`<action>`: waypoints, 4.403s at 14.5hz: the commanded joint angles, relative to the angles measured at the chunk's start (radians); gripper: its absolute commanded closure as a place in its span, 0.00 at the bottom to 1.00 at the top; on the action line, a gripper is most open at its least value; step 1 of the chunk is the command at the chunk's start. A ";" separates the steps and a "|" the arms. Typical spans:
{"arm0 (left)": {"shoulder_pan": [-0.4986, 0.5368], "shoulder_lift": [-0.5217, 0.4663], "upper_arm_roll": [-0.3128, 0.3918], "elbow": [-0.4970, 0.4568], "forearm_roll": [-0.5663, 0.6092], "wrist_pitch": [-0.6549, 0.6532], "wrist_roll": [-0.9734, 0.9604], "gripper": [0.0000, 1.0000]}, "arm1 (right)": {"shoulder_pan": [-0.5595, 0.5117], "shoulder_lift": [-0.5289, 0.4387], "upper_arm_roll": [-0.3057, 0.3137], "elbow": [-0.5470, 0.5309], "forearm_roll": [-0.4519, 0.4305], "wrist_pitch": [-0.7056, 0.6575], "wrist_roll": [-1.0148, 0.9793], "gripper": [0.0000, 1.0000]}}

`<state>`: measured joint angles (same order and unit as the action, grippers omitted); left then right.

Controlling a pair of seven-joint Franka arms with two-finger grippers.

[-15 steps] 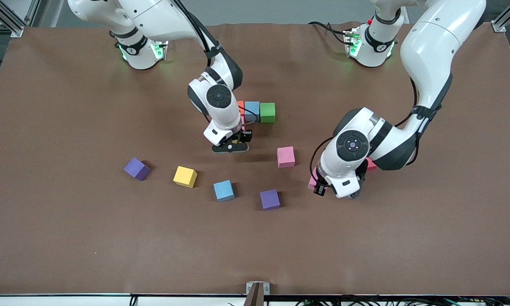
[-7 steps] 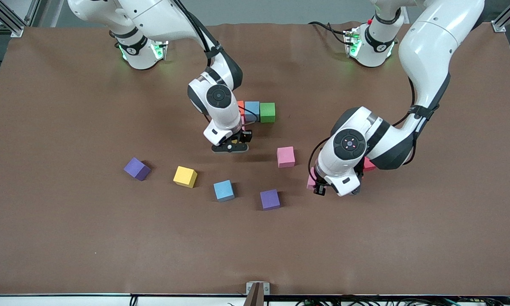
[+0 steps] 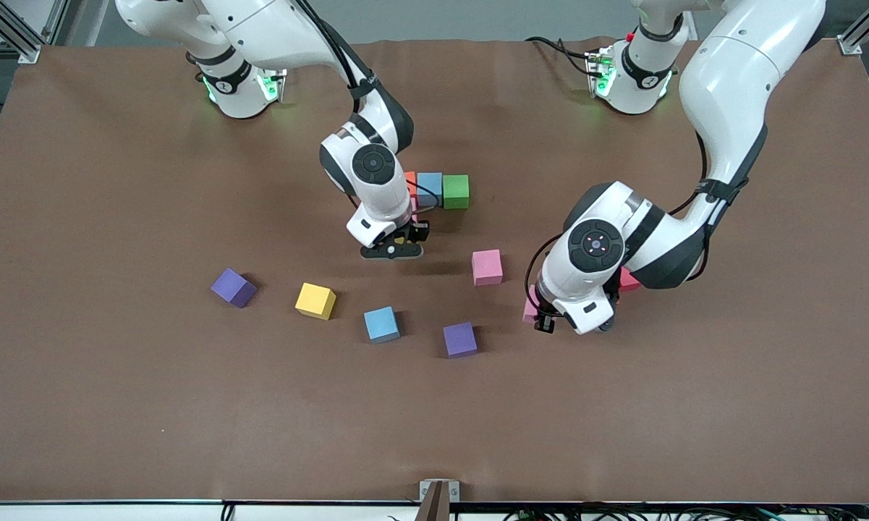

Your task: Arrange 11 blocks into digit 3

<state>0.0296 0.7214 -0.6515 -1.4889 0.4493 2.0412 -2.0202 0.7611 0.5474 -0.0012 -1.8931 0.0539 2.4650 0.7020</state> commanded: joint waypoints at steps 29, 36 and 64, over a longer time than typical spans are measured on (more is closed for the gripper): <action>0.004 -0.011 0.000 -0.010 0.000 0.020 -0.005 0.44 | 0.012 -0.026 -0.002 -0.015 0.014 -0.003 0.007 0.59; 0.004 -0.011 0.000 -0.010 0.000 0.020 -0.005 0.44 | 0.015 -0.018 -0.003 -0.015 0.014 0.003 0.005 0.59; -0.121 -0.016 -0.023 -0.067 -0.007 0.011 -0.365 0.44 | -0.137 -0.055 -0.120 0.138 -0.002 -0.215 0.013 0.00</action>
<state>-0.0657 0.7215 -0.6740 -1.5387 0.4492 2.0532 -2.3139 0.6353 0.5197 -0.1102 -1.7375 0.0551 2.2628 0.7015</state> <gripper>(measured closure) 0.432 0.000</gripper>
